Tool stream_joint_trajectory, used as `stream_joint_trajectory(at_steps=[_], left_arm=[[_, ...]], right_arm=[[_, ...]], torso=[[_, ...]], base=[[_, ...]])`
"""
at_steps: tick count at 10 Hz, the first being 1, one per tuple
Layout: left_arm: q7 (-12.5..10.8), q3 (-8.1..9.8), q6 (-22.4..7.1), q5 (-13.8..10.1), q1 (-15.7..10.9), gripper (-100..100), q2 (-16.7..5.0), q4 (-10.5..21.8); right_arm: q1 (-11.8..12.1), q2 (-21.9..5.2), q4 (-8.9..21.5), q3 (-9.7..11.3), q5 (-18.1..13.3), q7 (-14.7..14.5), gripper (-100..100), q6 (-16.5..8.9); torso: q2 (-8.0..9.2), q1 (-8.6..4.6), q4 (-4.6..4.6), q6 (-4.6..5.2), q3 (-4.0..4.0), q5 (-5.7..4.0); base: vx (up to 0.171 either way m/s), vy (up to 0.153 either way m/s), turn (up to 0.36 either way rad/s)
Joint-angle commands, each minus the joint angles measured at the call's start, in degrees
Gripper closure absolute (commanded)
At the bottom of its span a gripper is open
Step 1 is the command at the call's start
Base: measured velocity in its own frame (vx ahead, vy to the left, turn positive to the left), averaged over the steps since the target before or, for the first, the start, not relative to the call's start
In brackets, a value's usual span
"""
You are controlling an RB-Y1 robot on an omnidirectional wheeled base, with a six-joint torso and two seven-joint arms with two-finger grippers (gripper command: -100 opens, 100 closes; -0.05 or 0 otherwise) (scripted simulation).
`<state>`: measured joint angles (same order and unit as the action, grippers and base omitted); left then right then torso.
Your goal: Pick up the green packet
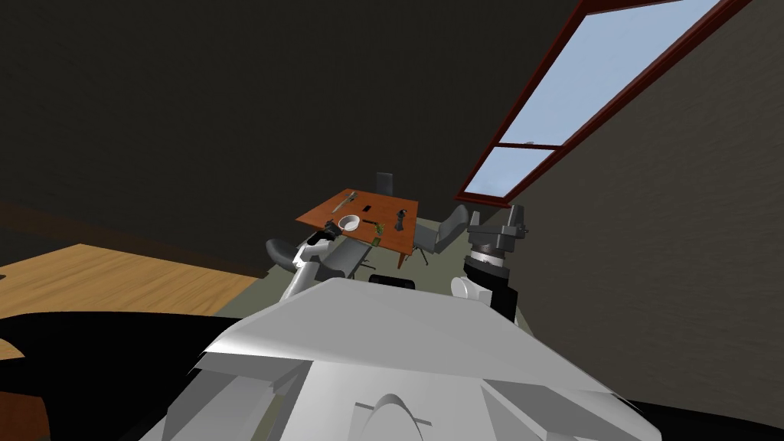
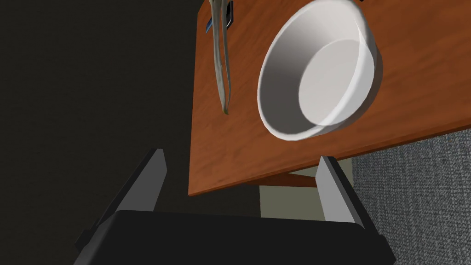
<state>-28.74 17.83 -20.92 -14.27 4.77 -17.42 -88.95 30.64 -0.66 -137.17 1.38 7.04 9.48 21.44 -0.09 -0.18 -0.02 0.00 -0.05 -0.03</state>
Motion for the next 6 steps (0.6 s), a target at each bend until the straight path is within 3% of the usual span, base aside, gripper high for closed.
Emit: stream_joint_trajectory(at_steps=[1,2,6], left_arm=[[-0.7,-0.18,-1.8,-0.6,-0.5,-100,-0.2,2.2],[-1.9,-0.29,-4.4,-1.1,-1.9,-100,-0.1,3.7],[-4.1,-0.74,-10.0,-2.1,-4.7,-100,0.2,9.6]], right_arm=[[0.0,0.0,0.0,0.0,0.0,0.0,0,0.0],[0.0,0.0,0.0,0.0,0.0,0.0,0,0.0],[0.0,0.0,0.0,0.0,0.0,0.0,0,0.0]], torso=[[0.00,0.00,0.00,0.00,0.00,0.00],[0.00,0.02,0.00,-0.01,0.00,0.00],[0.00,-0.01,0.00,-0.01,0.00,-0.01]], base=[[0.021,-0.035,-0.001],[0.024,-0.042,0.000],[0.022,-0.047,-0.002]])
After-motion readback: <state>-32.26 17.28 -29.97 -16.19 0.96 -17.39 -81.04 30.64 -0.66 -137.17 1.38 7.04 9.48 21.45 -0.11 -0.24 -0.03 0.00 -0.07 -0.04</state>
